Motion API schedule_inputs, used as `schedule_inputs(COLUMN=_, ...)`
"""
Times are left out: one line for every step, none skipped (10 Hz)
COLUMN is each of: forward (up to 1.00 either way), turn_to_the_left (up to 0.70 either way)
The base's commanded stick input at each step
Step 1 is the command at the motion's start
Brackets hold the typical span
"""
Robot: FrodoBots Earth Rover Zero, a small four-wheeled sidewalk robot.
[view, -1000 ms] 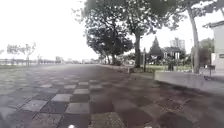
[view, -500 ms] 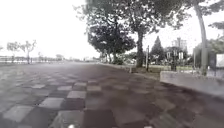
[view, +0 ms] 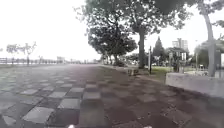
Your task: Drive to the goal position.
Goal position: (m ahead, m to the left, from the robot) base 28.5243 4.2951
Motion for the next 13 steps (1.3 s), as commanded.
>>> schedule_inputs(forward=0.70, turn_to_the_left=0.00)
schedule_inputs(forward=0.70, turn_to_the_left=0.00)
schedule_inputs(forward=0.70, turn_to_the_left=0.00)
schedule_inputs(forward=0.70, turn_to_the_left=0.00)
schedule_inputs(forward=0.70, turn_to_the_left=0.00)
schedule_inputs(forward=0.70, turn_to_the_left=0.00)
schedule_inputs(forward=0.70, turn_to_the_left=0.00)
schedule_inputs(forward=0.70, turn_to_the_left=0.00)
schedule_inputs(forward=0.70, turn_to_the_left=0.00)
schedule_inputs(forward=0.70, turn_to_the_left=0.00)
schedule_inputs(forward=0.70, turn_to_the_left=0.00)
schedule_inputs(forward=0.70, turn_to_the_left=0.00)
schedule_inputs(forward=0.70, turn_to_the_left=0.00)
